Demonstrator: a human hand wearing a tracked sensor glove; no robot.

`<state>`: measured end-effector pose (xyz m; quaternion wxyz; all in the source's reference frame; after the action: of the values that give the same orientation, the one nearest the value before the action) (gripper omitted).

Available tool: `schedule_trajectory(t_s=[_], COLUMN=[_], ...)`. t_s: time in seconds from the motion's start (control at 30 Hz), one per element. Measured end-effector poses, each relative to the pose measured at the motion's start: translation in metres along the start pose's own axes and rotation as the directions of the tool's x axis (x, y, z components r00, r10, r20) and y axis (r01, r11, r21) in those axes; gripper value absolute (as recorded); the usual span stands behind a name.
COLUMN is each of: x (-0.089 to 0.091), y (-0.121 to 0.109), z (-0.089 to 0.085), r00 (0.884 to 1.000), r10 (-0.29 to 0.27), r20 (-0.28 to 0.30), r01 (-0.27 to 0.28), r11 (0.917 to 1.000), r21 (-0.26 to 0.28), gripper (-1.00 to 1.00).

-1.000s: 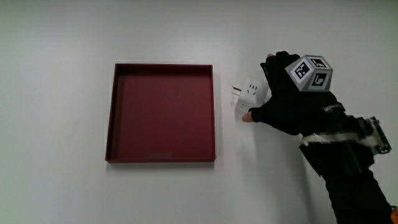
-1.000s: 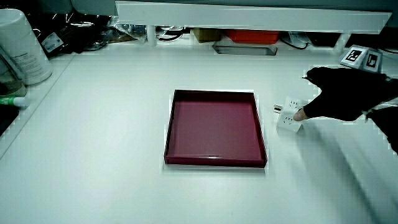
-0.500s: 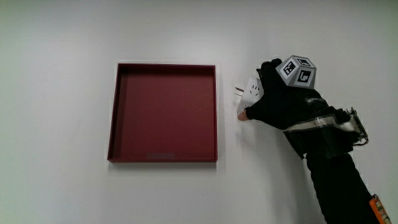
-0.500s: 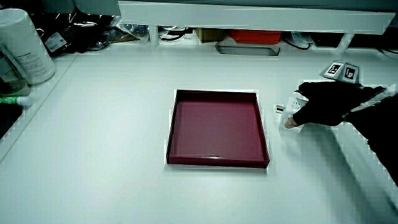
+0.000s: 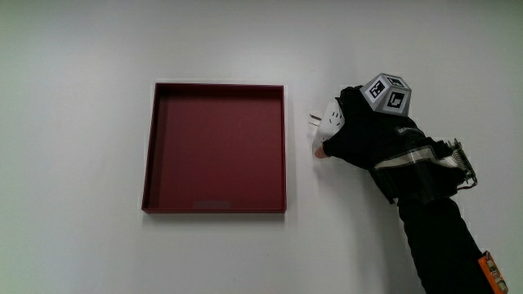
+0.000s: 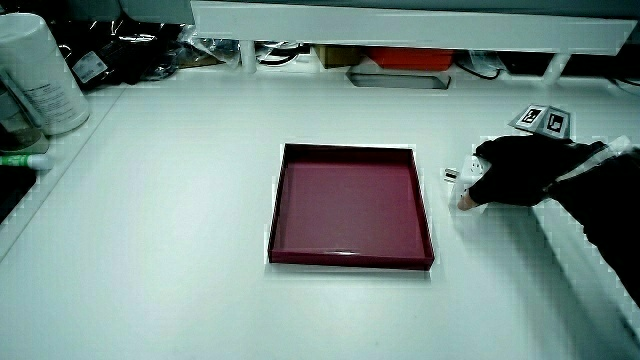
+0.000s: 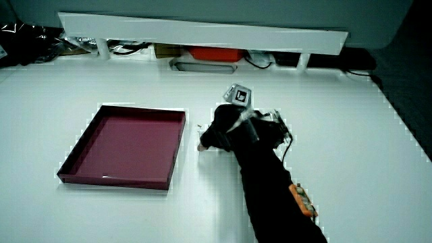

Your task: Pick socket

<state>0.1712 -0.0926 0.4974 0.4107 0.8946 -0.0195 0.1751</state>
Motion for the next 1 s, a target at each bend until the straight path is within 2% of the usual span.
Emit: schedule_trajectory(t_s=[0.03,0.23,0.33,0.53,0.67,0.73,0.93,1.0], x=[0.002,0.004,0.003,0.002,0.004,-0.002,-0.029,-0.042], y=[0.002,0.002,0.000,-0.003,-0.004,-0.009,-0.030,-0.041], z=[-0.001,0.000,0.001,0.001,0.002,0.005,0.016,0.020], r00=[1.000,1.000,1.000,0.999,0.999,0.998,0.988,0.981], r10=[-0.013,-0.001,0.014,0.033,0.030,0.051,0.143,0.183], r20=[0.002,0.003,0.011,0.014,0.021,0.025,0.063,0.071], r01=[0.013,0.001,-0.014,-0.035,-0.032,-0.054,-0.151,-0.193], r11=[0.9999,0.9991,0.9968,0.9932,0.9911,0.9900,0.9747,0.9649], r21=[0.005,0.043,0.079,0.111,0.129,0.130,0.164,0.178], gripper=[0.25,0.55,0.70,1.00,1.00,1.00,1.00,1.00])
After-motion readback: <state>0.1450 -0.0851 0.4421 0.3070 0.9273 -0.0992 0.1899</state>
